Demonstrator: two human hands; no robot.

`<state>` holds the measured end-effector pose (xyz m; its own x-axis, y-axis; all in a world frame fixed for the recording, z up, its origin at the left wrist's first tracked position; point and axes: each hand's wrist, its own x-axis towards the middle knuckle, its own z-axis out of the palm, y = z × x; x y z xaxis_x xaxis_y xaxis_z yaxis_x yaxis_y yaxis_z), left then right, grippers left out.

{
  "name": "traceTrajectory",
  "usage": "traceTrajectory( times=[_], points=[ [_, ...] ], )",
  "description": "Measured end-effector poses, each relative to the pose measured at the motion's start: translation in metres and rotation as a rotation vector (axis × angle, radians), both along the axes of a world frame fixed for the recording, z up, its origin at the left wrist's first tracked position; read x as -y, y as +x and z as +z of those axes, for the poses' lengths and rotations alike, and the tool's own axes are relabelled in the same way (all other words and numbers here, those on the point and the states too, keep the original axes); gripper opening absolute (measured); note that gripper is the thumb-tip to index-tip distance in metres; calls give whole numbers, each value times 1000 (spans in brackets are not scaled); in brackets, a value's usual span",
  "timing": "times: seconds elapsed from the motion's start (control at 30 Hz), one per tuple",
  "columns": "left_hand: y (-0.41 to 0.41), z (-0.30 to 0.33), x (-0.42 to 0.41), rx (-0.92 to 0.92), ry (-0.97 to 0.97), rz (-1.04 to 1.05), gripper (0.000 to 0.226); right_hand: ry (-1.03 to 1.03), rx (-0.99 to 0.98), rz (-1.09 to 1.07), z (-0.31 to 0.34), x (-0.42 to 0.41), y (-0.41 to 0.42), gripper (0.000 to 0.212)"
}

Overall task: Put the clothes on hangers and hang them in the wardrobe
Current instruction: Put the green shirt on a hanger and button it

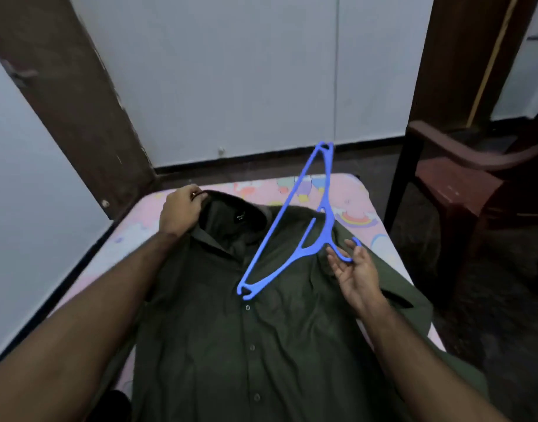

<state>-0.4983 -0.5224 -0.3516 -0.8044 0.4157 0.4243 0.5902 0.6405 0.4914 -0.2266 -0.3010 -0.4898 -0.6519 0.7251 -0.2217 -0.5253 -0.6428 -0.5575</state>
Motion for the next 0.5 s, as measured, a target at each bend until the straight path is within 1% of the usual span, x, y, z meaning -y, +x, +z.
traceTrajectory(
  times=[0.17,0.23,0.33,0.4,0.5],
  points=[
    [66,105,19,-105,130,-69,18,228,-192,-27,148,0,33,29],
    [94,146,28,-144,140,-106,19,337,-286,-12,209,13,45,27],
    [132,206,46,-185,123,-174,20,493,-383,10,283,42,66,26],
    [158,245,63,-172,120,-229,18,585,-432,31,320,63,84,25],
    [193,295,90,-69,159,-316,16,719,-464,48,360,86,112,26]
  ],
)
